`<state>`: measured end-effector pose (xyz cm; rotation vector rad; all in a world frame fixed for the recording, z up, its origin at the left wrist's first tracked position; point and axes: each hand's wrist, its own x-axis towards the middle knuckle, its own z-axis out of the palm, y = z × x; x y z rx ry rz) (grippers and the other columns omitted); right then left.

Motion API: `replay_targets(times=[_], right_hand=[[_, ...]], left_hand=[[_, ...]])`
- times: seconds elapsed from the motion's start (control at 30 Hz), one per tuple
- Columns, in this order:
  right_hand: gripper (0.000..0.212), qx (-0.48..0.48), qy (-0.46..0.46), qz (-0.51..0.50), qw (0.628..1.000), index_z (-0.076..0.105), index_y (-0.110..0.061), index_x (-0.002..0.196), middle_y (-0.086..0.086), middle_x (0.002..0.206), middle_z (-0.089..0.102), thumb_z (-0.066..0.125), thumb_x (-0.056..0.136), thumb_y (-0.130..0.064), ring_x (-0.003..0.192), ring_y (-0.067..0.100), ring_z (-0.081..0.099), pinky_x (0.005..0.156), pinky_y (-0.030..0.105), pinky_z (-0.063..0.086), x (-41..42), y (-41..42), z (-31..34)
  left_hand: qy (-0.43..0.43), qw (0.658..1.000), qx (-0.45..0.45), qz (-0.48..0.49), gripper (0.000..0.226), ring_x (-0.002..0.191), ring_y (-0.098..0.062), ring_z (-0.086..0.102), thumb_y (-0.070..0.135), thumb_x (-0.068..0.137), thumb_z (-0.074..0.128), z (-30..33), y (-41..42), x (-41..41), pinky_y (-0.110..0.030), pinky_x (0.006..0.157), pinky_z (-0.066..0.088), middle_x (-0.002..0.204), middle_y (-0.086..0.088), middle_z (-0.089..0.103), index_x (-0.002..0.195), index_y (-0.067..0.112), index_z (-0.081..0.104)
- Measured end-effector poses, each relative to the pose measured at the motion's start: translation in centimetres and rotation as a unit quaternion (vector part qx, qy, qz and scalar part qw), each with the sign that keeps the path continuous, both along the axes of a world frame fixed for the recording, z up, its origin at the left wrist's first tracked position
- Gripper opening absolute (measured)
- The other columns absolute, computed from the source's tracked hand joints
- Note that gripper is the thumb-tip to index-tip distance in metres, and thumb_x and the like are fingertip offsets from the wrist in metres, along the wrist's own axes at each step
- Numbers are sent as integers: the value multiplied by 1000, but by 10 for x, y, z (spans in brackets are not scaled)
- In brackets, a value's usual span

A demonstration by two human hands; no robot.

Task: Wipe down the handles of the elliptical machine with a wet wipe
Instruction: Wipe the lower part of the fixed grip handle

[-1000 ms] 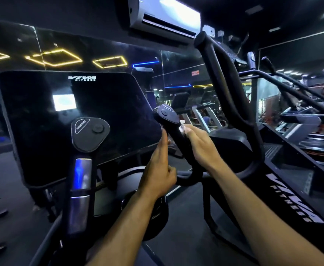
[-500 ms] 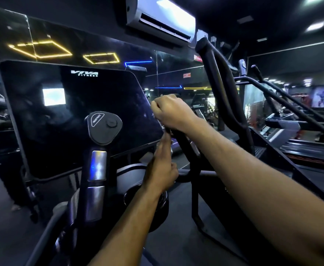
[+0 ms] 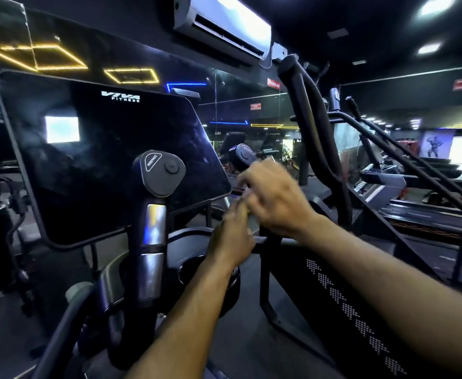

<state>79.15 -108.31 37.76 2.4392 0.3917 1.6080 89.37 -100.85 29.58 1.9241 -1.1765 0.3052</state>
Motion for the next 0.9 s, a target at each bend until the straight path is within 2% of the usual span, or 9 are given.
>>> replay_targets(times=[0.07, 0.1, 0.17, 0.33, 0.47, 0.53, 0.63, 0.77, 0.9], right_hand=[[23, 253, -98, 7, 962, 60, -11, 98, 2, 98, 57, 41, 84, -13, 95, 18, 47, 88, 42, 43, -4, -9, 8], [25, 329, -122, -1, 936, 58, -13, 101, 0, 103, 55, 38, 85, -12, 99, 19, 46, 92, 43, 43, -2, -12, 14], [26, 345, -127, -18, 930, 58, -12, 105, 0, 107, 54, 40, 86, -6, 102, 21, 47, 94, 45, 43, 8, -14, 21], [24, 175, -102, 17, 979, 62, -2, 107, 10, 103, 59, 42, 93, 2, 94, 22, 54, 83, 35, 46, 27, 3, 5], [26, 158, -90, 35, 983, 54, -4, 101, 0, 95, 49, 41, 79, 3, 87, 22, 50, 77, 43, 48, 17, 9, -1], [22, 110, -39, 1, 993, 50, -7, 93, -3, 90, 42, 37, 76, 1, 82, 25, 44, 71, 48, 45, 11, 6, 7], [15, -53, 67, -40, 996, 53, -5, 94, 4, 88, 49, 40, 93, 0, 82, 27, 44, 74, 46, 46, -3, 2, 23], [22, -334, 102, -136, 927, 64, -3, 103, 13, 105, 63, 42, 104, -4, 97, 33, 58, 89, 43, 49, -2, -4, 48], [32, -456, 147, -222, 850, 67, -5, 96, 11, 97, 66, 35, 102, -6, 103, 34, 60, 108, 48, 41, 24, -7, 56]], left_hand=[[-20, 1000, 15, -10, 94, 115, -33, 62, -4, 84, 49, 3, 1, 0, -43, 86, 54, 156, 1, 44, 163, 35, 17], [-22, 1000, 18, -6, 98, 116, -33, 61, -4, 85, 49, 3, 0, 0, -41, 85, 52, 160, 2, 39, 165, 37, 11], [-17, 1000, 20, -9, 102, 114, -34, 61, -4, 84, 50, 0, -1, -1, -42, 84, 53, 161, 3, 38, 165, 39, 4], [-1, 1000, 11, -24, 104, 110, -33, 65, -2, 87, 60, 6, 6, -2, -47, 84, 57, 159, -1, 41, 166, 36, 3], [-18, 1000, 14, -19, 98, 107, -32, 67, -2, 90, 53, 4, 8, -3, -39, 73, 53, 169, 4, 26, 166, 33, 2], [-18, 999, 18, -19, 99, 110, -32, 67, -3, 91, 52, 3, 7, -1, -38, 73, 51, 169, 5, 26, 166, 34, 0], [-38, 999, 22, -19, 99, 113, -32, 65, -3, 90, 49, 4, 6, -1, -45, 79, 55, 166, 1, 31, 166, 35, -1], [-27, 999, 18, -21, 77, 113, -30, 63, -4, 90, 44, 2, 2, 2, -40, 81, 50, 142, -1, 56, 157, 29, 28], [8, 999, 43, -24, 61, 115, -21, 62, -2, 91, 44, 6, 4, 1, -38, 90, 52, 134, 2, 60, 144, 27, 41]])
